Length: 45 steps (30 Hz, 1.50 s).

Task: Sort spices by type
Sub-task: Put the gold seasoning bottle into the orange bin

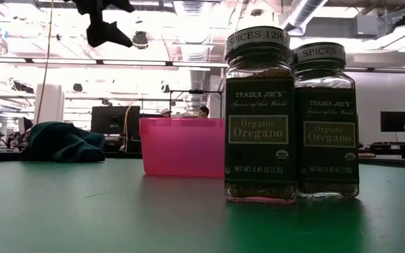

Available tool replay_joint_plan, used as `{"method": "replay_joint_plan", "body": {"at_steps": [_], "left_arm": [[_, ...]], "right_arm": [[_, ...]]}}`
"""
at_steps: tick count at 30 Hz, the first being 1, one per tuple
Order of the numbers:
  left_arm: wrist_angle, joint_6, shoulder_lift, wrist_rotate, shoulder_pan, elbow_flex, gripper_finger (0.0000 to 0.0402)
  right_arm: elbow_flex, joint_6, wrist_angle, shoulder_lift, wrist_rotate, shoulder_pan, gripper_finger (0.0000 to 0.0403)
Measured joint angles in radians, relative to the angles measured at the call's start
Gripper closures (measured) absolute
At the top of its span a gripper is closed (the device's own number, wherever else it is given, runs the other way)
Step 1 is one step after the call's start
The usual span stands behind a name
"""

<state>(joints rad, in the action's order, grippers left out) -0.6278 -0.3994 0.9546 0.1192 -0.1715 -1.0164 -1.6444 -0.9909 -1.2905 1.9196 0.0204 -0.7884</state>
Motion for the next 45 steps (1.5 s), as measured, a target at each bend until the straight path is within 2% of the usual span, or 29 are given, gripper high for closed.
{"method": "replay_joint_plan", "body": {"at_steps": [13,20,26,30,36,40,45], "left_arm": [[-0.015,0.022,0.000,0.000,0.000,0.000,0.0072],[-0.019,0.040,-0.004,-0.001,0.000,0.000,0.0072],[-0.017,0.047,-0.008,-0.002,0.000,0.000,0.0072],[-0.015,0.047,-0.009,-0.002,0.000,0.000,0.0072],[-0.003,0.039,-0.009,-0.003,0.000,0.000,0.0072],[-0.003,0.029,-0.016,-0.003,0.000,-0.001,0.0072],[-0.049,0.036,-0.024,0.003,0.000,-0.073,0.0072]], "right_arm": [[0.002,0.137,0.061,0.000,-0.023,0.047,0.0003],[0.090,0.125,0.169,-0.001,0.001,0.027,0.0003],[0.132,0.126,0.177,-0.001,0.005,0.021,0.0004],[0.146,0.160,0.181,-0.001,0.003,0.023,0.0026],[0.155,0.207,0.204,-0.001,0.000,0.026,0.0101],[0.151,0.235,0.221,-0.001,0.003,0.049,0.0101],[0.116,0.245,0.220,0.000,0.038,0.094,0.0101]]}}
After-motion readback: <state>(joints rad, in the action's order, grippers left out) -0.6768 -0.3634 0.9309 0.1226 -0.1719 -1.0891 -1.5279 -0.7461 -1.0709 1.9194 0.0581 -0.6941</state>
